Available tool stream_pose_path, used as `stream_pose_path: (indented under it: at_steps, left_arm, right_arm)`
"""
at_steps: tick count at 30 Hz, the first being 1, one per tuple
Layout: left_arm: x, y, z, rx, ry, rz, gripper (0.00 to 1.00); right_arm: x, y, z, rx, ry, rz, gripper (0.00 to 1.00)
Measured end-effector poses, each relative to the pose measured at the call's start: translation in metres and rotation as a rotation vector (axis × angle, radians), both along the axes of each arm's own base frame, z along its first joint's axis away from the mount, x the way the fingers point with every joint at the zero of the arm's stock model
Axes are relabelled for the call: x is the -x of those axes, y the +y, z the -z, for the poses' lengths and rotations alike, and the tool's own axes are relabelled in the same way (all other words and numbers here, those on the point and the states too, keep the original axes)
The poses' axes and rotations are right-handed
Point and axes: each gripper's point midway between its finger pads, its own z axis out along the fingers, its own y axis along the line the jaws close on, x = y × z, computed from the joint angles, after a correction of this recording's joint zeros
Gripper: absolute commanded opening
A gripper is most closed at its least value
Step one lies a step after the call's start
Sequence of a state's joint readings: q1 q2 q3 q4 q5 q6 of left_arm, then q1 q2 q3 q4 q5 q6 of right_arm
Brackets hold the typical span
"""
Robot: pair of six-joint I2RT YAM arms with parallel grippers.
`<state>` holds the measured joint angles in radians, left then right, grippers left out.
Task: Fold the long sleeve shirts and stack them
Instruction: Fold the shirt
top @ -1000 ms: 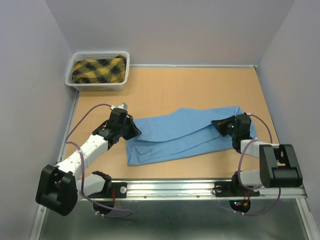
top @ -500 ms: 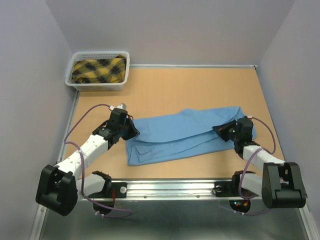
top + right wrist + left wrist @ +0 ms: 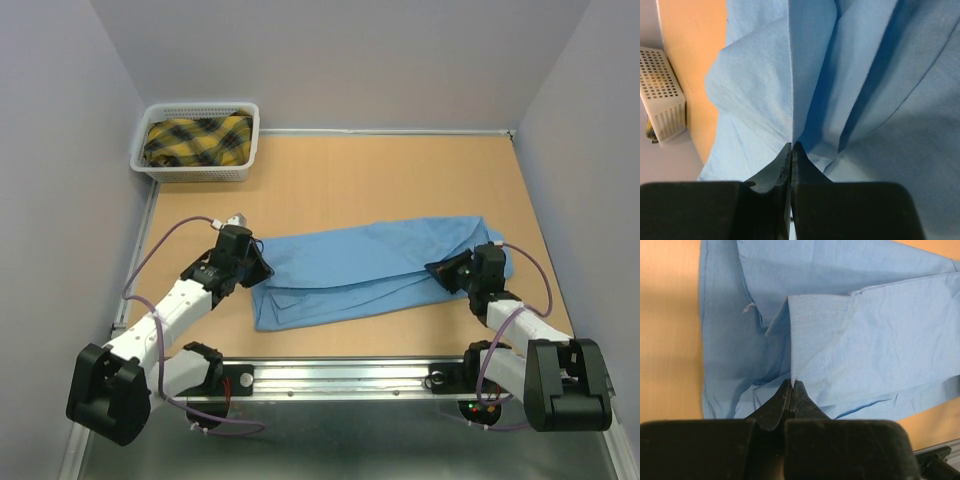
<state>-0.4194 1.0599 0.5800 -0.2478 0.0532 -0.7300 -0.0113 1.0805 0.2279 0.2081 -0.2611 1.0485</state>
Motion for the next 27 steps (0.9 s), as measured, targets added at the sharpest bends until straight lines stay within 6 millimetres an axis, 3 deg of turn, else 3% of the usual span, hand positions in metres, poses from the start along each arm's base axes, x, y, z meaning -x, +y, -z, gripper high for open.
stream_pose_path:
  at_steps: [6, 11, 14, 21, 25, 27]
  left_arm:
    - [-0.003, 0.011, -0.028, 0.002, -0.104, -0.054, 0.00]
    - [-0.001, 0.013, -0.029, 0.008, -0.102, -0.072, 0.00]
    - [0.005, 0.013, -0.023, 0.024, -0.086, -0.079, 0.00]
    - [0.035, 0.007, 0.017, 0.064, 0.044, -0.043, 0.00]
    - [0.040, 0.001, 0.021, 0.085, 0.072, -0.015, 0.00]
    - [0.042, -0.002, 0.021, 0.096, 0.084, -0.003, 0.00]
  right_arm:
    - [0.002, -0.001, -0.006, 0.027, -0.010, -0.014, 0.01]
    - [0.007, 0.000, 0.001, 0.037, 0.019, -0.030, 0.03]
    - [0.010, 0.000, 0.003, 0.041, 0.030, -0.033, 0.05]
    - [0.013, -0.002, 0.006, 0.066, 0.042, -0.045, 0.11]
    - [0.011, -0.005, 0.001, 0.103, 0.039, -0.055, 0.14]
    - [0.006, -0.006, -0.005, 0.118, 0.025, -0.061, 0.24]
